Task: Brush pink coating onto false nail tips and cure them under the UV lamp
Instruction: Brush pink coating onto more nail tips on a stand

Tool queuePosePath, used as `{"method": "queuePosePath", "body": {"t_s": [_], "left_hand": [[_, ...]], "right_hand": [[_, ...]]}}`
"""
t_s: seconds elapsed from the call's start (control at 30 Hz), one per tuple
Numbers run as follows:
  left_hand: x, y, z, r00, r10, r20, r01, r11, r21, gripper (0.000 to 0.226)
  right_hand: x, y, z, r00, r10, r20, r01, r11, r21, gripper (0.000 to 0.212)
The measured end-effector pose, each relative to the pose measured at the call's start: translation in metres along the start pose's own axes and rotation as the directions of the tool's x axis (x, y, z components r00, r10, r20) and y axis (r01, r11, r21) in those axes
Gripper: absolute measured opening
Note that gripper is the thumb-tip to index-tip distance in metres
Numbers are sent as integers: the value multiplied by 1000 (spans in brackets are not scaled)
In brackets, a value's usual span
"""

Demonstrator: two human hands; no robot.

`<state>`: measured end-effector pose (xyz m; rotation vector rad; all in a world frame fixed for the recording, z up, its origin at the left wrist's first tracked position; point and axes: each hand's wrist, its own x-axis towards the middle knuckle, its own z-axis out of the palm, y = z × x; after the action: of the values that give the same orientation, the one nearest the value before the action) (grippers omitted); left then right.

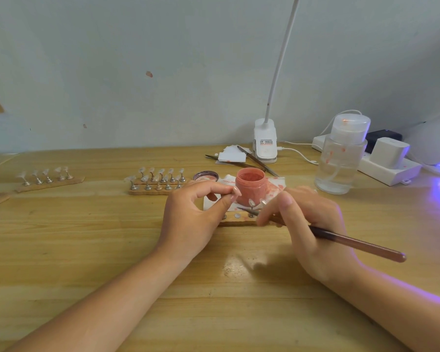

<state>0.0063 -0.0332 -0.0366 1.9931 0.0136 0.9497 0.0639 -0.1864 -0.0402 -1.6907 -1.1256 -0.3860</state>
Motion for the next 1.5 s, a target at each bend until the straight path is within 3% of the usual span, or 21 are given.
{"method": "queuePosePath", "body": {"t_s": [0.07,0.17,0.57,0.7,0.83,0.97,1.13,1.23,1.37,1.5], "left_hand": [[0,0,0,1000,-7,-2,7,1000,-4,33],[-1,1,0,1000,-13,9,13,999,-32,20],[0,-2,2,999,-27,41,27,999,-17,19],[0,-1,3,999,-44,28,44,999,-17,21],[-1,-1,2,999,-34,28,34,999,10,22],[0,-2,2,999,-37,16,36,999,36,27],[-1,-3,2,1000,-26,15,26,999,34,24],[0,-3,3,1000,-26,13,26,999,26,25],[0,-3,3,1000,-21,14,21,1000,22,24],[0,-3,3,999,-27,19,27,1000,15,23]], "right_hand": [[-4,0,-1,990,-74,-117,78,997,30,46],[-3,-1,-1,982,-78,-174,79,997,-3,41],[-3,4,2,977,-122,-175,101,987,-126,39],[-4,4,2,976,-146,-159,132,987,-95,53],[-2,6,2,978,-147,-148,125,981,-150,41],[-3,7,2,974,-173,-150,154,980,-130,55],[-2,8,4,974,-183,-137,156,970,-186,43],[-3,8,3,968,-194,-161,171,974,-147,55],[-2,9,4,968,-194,-156,165,969,-183,46],[-3,9,4,968,-188,-164,165,976,-143,57]]}}
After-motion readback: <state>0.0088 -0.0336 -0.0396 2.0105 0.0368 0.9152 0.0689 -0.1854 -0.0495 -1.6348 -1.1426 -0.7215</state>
